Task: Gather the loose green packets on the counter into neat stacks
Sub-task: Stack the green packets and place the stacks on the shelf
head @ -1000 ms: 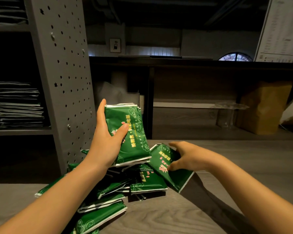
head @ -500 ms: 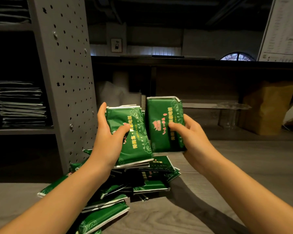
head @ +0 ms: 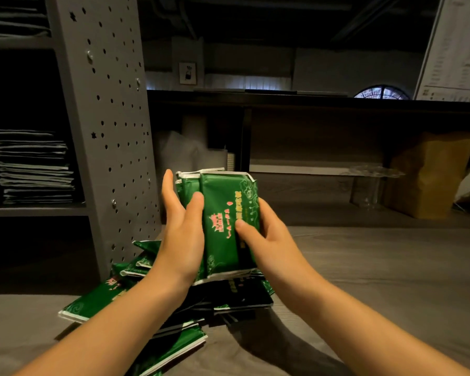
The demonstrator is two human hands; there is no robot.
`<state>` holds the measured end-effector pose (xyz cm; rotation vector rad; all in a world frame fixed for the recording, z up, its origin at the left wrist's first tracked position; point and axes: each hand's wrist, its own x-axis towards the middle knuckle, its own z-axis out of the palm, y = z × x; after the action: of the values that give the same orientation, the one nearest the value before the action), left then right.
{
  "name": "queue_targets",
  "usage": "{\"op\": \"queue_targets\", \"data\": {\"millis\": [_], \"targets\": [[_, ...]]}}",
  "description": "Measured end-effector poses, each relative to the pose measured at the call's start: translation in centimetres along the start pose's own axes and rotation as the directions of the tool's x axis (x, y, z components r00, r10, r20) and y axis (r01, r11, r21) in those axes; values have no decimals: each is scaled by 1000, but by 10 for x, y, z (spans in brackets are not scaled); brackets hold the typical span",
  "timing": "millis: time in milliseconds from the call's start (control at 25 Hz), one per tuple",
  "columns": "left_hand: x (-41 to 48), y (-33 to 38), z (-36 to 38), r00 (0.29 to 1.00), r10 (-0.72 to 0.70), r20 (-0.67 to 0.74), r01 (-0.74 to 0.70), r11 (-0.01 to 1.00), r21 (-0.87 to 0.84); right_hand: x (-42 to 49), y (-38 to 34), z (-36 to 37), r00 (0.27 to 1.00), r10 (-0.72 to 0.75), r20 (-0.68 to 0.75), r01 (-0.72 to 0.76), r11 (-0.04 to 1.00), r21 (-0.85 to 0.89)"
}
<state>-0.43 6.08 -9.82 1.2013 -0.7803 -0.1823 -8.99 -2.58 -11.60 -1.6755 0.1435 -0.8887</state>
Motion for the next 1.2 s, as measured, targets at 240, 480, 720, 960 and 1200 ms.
{"op": "queue_targets", "data": {"millis": [240,480,720,960,1200], "targets": [[-4,-6,1,993,97,65,-104,989,110,-2,8,5,983,42,179,-29,997,-75],[10,-2,-11,993,118,-22,-113,981,158,22,9,-50,1000,22,8,-15,864,-503],[24,-3,-21,995,35,-96,-26,995,93,18,34,-59,868,413,276,-17,579,-815],[23,-5,-20,996,20,-89,-15,998,55,17,27,-60,825,509,248,103,295,-950],[23,-8,-19,997,11,-82,-5,997,75,16,28,-60,892,332,306,243,217,-945]]}}
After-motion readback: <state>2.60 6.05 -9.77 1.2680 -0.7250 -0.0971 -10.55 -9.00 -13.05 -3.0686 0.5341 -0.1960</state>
